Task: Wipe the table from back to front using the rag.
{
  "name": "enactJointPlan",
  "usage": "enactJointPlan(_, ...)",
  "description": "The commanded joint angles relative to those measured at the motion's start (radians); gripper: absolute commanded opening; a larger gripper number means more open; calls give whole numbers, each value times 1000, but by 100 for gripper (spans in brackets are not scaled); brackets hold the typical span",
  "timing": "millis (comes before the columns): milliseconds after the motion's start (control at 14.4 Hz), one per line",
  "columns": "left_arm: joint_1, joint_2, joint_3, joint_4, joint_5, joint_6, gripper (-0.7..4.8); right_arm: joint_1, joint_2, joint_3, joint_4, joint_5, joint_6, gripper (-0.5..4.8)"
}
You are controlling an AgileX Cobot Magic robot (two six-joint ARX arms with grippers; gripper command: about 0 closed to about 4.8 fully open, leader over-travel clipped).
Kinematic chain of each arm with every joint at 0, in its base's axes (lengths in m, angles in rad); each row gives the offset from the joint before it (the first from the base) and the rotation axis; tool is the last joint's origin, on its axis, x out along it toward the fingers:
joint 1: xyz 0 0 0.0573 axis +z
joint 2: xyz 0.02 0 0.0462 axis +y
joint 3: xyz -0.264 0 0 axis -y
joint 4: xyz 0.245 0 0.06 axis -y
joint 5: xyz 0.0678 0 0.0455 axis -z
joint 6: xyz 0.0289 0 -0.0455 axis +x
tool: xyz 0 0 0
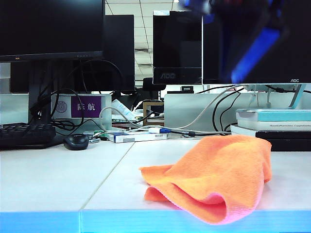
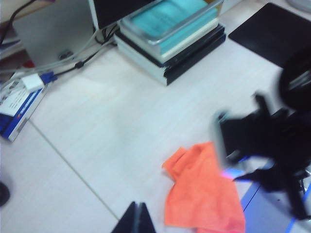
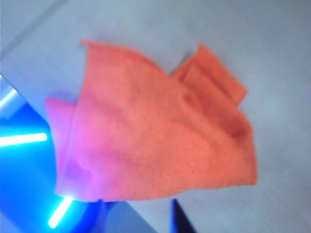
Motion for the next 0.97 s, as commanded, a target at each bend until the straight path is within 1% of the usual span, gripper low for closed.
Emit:
enactJointPlan(69,-1,-3,4,31,6,4,-6,0,180,0,56,-2,8,171)
enactJointPlan(208,-1,-3,4,30,6,4,-6,0,251,-20,116,4,8,171)
enactJointPlan(554,-1,-3,4,30,7,4,-6,-13,261,-144,248,51,51,193)
enactJointPlan(832,-1,-3,4,30,7,4,-6,-36,269,-212,325,50,54,187)
enactJointPlan(901,-1,-3,4,30,7,4,-6,-36,276,-220,327,50,54,155)
enactJointPlan(970,-1,-3,4,30,7,4,-6,-36,291,-225,313,47,53,33)
